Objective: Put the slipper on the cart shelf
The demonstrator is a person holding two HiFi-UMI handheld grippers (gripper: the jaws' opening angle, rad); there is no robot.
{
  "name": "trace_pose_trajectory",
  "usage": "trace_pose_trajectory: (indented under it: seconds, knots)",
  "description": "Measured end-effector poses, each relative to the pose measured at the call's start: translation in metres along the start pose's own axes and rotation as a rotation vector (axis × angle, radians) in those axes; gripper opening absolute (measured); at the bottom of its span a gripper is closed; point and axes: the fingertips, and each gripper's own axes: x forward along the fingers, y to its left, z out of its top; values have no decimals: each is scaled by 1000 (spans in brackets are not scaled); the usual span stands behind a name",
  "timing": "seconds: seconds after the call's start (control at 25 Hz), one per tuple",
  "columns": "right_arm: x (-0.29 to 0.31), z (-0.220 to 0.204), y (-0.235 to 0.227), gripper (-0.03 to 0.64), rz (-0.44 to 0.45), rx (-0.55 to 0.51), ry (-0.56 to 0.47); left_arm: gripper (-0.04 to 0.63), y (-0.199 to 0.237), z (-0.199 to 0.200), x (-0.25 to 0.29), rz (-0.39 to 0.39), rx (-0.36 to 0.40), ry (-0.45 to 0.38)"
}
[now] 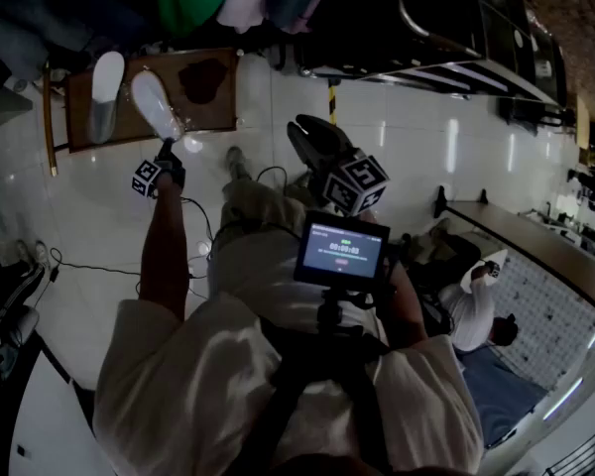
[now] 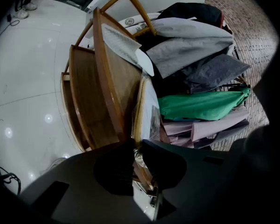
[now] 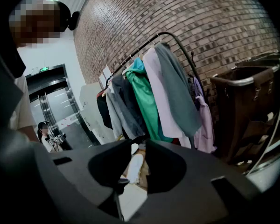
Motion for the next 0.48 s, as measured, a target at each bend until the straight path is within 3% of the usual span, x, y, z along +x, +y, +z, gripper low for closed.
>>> trace_pose_trajectory:
  seconds: [0.2,0.48]
  knots:
    - [-36,3,-8,123,0,32,-35,49,-24,-29,-35,-19,-6,-24]
    - [-70,4,-42,123,-22,138,-118,49,-107,-58,-68,-157,23,24]
